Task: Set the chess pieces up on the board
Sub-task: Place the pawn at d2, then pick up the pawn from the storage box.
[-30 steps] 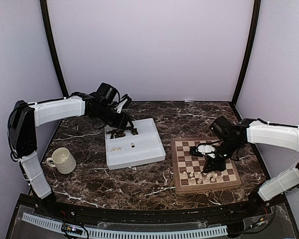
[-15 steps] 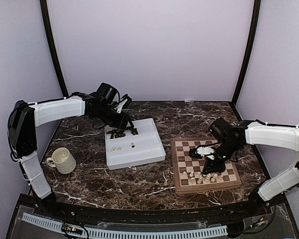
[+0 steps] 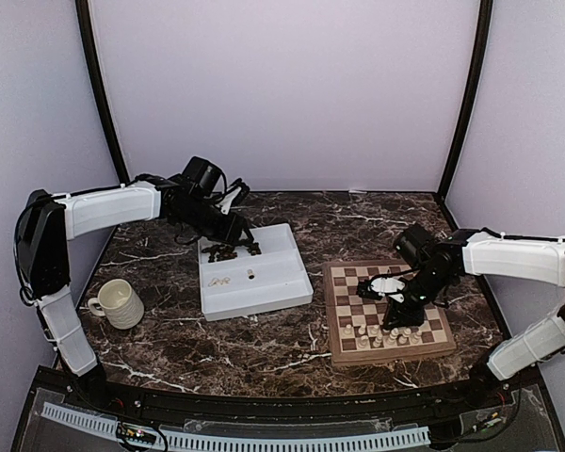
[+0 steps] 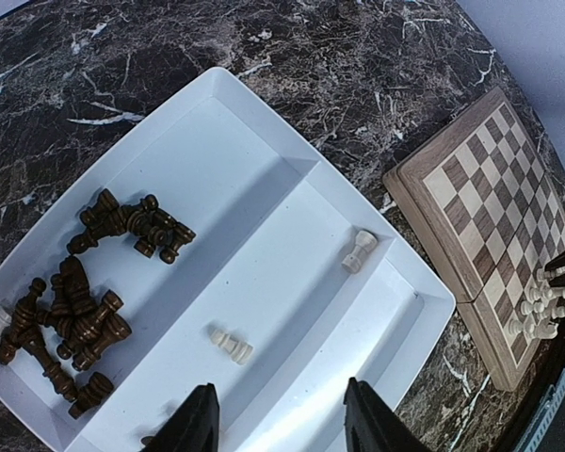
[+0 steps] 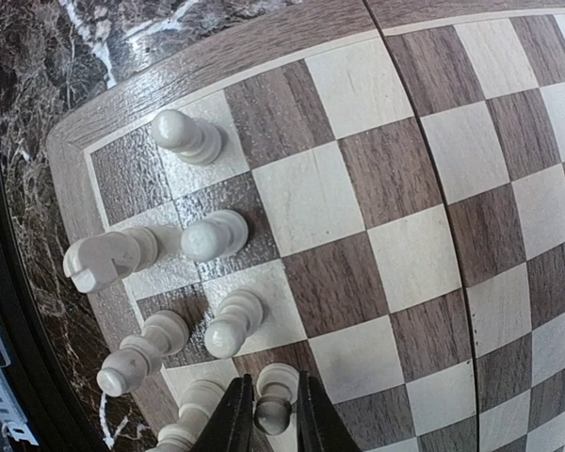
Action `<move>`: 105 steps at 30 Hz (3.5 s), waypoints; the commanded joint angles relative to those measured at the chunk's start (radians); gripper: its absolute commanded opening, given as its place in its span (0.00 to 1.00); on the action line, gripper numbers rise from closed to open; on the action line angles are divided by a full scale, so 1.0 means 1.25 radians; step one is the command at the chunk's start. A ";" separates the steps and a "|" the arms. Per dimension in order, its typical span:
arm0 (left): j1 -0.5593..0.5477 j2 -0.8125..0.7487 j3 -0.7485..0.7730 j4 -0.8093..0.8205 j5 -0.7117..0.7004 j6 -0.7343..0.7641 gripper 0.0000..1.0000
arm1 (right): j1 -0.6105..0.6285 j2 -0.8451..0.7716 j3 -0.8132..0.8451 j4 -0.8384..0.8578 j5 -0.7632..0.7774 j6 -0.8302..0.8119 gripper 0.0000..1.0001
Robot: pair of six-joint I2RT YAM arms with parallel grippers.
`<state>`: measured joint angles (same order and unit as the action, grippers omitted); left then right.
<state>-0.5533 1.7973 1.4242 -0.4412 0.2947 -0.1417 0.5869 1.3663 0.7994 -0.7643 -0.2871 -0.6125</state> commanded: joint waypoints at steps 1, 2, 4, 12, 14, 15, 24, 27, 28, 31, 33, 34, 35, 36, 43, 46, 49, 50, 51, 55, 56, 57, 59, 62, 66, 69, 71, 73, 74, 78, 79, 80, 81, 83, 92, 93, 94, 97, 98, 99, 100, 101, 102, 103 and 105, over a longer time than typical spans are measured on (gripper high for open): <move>0.003 -0.020 -0.002 -0.008 0.014 0.005 0.48 | 0.008 0.002 -0.008 0.012 0.006 0.005 0.21; 0.003 -0.019 -0.002 -0.008 0.015 0.005 0.48 | 0.008 0.000 -0.008 0.012 0.003 0.004 0.22; 0.003 -0.019 -0.002 -0.008 0.016 0.005 0.48 | 0.008 -0.003 -0.009 0.011 0.002 0.005 0.22; 0.003 -0.018 0.001 -0.013 0.010 0.010 0.48 | 0.007 -0.018 0.027 -0.041 -0.043 0.000 0.27; 0.003 -0.022 0.001 -0.015 0.000 0.013 0.48 | 0.004 -0.036 0.053 -0.066 -0.058 -0.008 0.30; 0.003 -0.023 0.003 -0.018 -0.012 0.014 0.48 | 0.002 -0.046 0.065 -0.075 -0.059 -0.012 0.31; -0.017 -0.035 0.024 -0.162 -0.132 0.004 0.47 | -0.051 -0.072 0.172 -0.089 -0.057 -0.028 0.35; -0.017 -0.047 -0.022 -0.167 -0.135 -0.043 0.46 | -0.059 -0.056 0.186 -0.048 -0.054 -0.003 0.35; -0.017 -0.048 -0.032 -0.162 -0.131 -0.055 0.46 | -0.060 -0.049 0.191 -0.033 -0.054 0.007 0.35; -0.030 -0.055 -0.084 -0.103 -0.116 -0.160 0.45 | -0.060 -0.017 0.210 -0.001 -0.058 0.025 0.35; -0.047 -0.052 -0.106 -0.060 -0.130 -0.236 0.45 | -0.060 0.005 0.221 0.012 -0.063 0.028 0.35; -0.054 -0.044 -0.109 -0.049 -0.143 -0.260 0.45 | -0.060 0.015 0.226 0.017 -0.068 0.029 0.35; -0.065 -0.038 -0.108 -0.029 -0.149 -0.305 0.45 | -0.060 0.024 0.231 0.020 -0.076 0.030 0.35; -0.076 -0.022 -0.100 -0.023 -0.161 -0.324 0.45 | -0.060 0.030 0.234 0.023 -0.085 0.030 0.35; -0.098 0.079 -0.022 -0.051 -0.185 -0.451 0.43 | -0.060 0.031 0.231 0.025 -0.125 0.025 0.35; -0.099 0.110 -0.004 -0.058 -0.200 -0.476 0.43 | -0.060 0.026 0.232 0.021 -0.137 0.021 0.35; -0.098 0.140 0.024 -0.070 -0.211 -0.485 0.42 | -0.060 0.024 0.233 0.021 -0.154 0.024 0.35; -0.098 0.144 0.028 -0.071 -0.213 -0.487 0.42 | -0.060 0.025 0.232 0.022 -0.159 0.025 0.35; -0.098 0.154 0.036 -0.069 -0.212 -0.487 0.41 | -0.059 0.025 0.231 0.024 -0.161 0.026 0.35; -0.098 0.188 0.064 -0.067 -0.199 -0.484 0.39 | -0.060 0.024 0.223 0.032 -0.166 0.028 0.35; -0.098 0.193 0.070 -0.072 -0.200 -0.481 0.39 | -0.060 0.025 0.222 0.031 -0.167 0.028 0.35; -0.098 0.202 0.080 -0.075 -0.205 -0.480 0.38 | -0.060 0.024 0.222 0.032 -0.168 0.030 0.35; -0.097 0.214 0.091 -0.088 -0.214 -0.475 0.36 | -0.060 0.022 0.222 0.032 -0.168 0.031 0.35; -0.098 0.233 0.113 -0.113 -0.221 -0.469 0.32 | -0.060 0.019 0.222 0.028 -0.164 0.031 0.35; -0.098 0.243 0.119 -0.146 -0.226 -0.466 0.32 | -0.060 0.017 0.217 0.032 -0.161 0.029 0.35; -0.098 0.244 0.118 -0.177 -0.226 -0.467 0.32 | -0.059 0.017 0.218 0.032 -0.163 0.029 0.36; -0.098 0.245 0.113 -0.189 -0.226 -0.467 0.31 | -0.060 0.018 0.221 0.032 -0.163 0.027 0.35; -0.097 0.245 0.102 -0.184 -0.226 -0.467 0.31 | -0.060 0.019 0.221 0.034 -0.163 0.026 0.35; -0.096 0.246 0.098 -0.181 -0.226 -0.466 0.30 | -0.060 0.019 0.221 0.035 -0.163 0.025 0.36; -0.094 0.250 0.099 -0.168 -0.251 -0.459 0.27 | -0.060 0.024 0.222 0.036 -0.169 0.025 0.36; -0.093 0.250 0.100 -0.167 -0.254 -0.454 0.25 | -0.060 0.024 0.222 0.036 -0.170 0.025 0.35; -0.091 0.252 0.103 -0.169 -0.260 -0.451 0.25 | -0.060 0.024 0.222 0.037 -0.170 0.026 0.35; -0.091 0.252 0.103 -0.171 -0.262 -0.448 0.24 | -0.059 0.025 0.221 0.039 -0.169 0.027 0.36; -0.085 0.252 0.105 -0.173 -0.264 -0.438 0.21 | -0.059 0.027 0.221 0.041 -0.171 0.028 0.35; -0.081 0.197 0.114 -0.177 -0.298 -0.278 0.12 | -0.060 0.040 0.234 0.041 -0.178 0.037 0.35; -0.081 0.187 0.110 -0.164 -0.302 -0.245 0.11 | -0.060 0.043 0.239 0.042 -0.181 0.040 0.35; -0.081 0.169 0.101 -0.154 -0.298 -0.225 0.10 | -0.060 0.046 0.243 0.043 -0.183 0.042 0.35; -0.082 0.135 0.085 -0.118 -0.265 -0.151 0.09 | -0.060 0.060 0.265 0.042 -0.187 0.051 0.35; -0.082 0.119 0.075 -0.110 -0.245 -0.137 0.08 | -0.060 0.064 0.272 0.044 -0.188 0.056 0.35; -0.082 0.109 0.068 -0.091 -0.225 -0.113 0.08 | -0.060 0.069 0.279 0.049 -0.190 0.061 0.35; -0.081 0.088 0.052 -0.078 -0.194 -0.103 0.08 | -0.060 0.075 0.287 0.055 -0.191 0.070 0.35; -0.082 0.077 0.043 -0.051 -0.181 -0.084 0.08 | -0.060 0.080 0.295 0.066 -0.190 0.082 0.35; -0.083 0.055 0.024 -0.037 -0.159 -0.073 0.08 | -0.060 0.087 0.305 0.075 -0.193 0.095 0.35; -0.088 0.044 0.016 -0.010 -0.148 -0.052 0.08 | -0.060 0.098 0.316 0.085 -0.196 0.111 0.35; -0.101 0.014 -0.006 0.031 -0.117 -0.013 0.08 | -0.061 0.118 0.343 0.109 -0.212 0.152 0.36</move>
<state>-0.6594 1.9175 1.4651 -0.5213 0.0463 -0.2928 0.5167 1.4750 1.1580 -0.7143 -0.5087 -0.5175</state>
